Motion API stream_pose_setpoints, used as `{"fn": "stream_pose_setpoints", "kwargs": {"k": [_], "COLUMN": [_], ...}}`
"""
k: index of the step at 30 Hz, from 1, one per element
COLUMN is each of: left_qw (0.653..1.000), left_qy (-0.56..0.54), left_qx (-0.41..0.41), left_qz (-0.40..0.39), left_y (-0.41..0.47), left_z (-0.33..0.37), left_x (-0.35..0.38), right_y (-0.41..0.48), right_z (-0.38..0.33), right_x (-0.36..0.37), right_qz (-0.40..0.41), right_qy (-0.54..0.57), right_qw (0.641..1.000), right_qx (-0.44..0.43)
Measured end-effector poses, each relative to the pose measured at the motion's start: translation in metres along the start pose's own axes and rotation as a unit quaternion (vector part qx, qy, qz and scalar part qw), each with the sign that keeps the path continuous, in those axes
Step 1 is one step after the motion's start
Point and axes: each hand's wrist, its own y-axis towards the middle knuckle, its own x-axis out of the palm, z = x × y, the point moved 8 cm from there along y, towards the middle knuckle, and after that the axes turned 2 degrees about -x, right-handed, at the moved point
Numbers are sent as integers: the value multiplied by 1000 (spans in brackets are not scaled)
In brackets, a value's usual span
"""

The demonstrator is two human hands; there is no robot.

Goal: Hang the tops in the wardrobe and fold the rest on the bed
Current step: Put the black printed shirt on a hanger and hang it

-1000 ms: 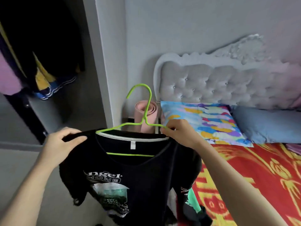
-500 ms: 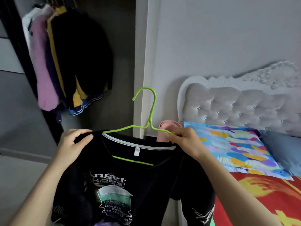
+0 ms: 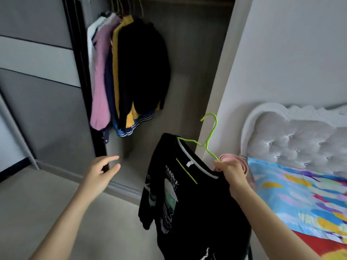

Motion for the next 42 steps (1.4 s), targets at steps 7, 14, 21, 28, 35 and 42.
{"fn": "stream_pose_setpoints", "kwargs": {"k": [7, 14, 21, 28, 35, 42], "left_qw": [999, 995, 986, 972, 937, 888], "left_qy": [27, 84, 125, 179, 184, 245], "left_qx": [21, 46, 68, 112, 219, 304], "left_qz": [-12, 30, 92, 107, 199, 243], "left_y": [37, 152, 263, 360, 456, 575], "left_z": [-20, -20, -9, 3, 65, 138], "left_x": [17, 2, -2, 5, -24, -71], "right_y": [54, 161, 239, 301, 343, 372], "right_z": [-32, -88, -137, -177, -255, -354], "right_x": [75, 175, 238, 267, 275, 310], "right_qz": [-67, -133, -177, -217, -209, -160], "right_qy": [37, -15, 29, 72, 172, 182], "right_qw": [997, 981, 965, 956, 939, 930], "right_qx": [-20, -138, -192, -186, -211, -278]}}
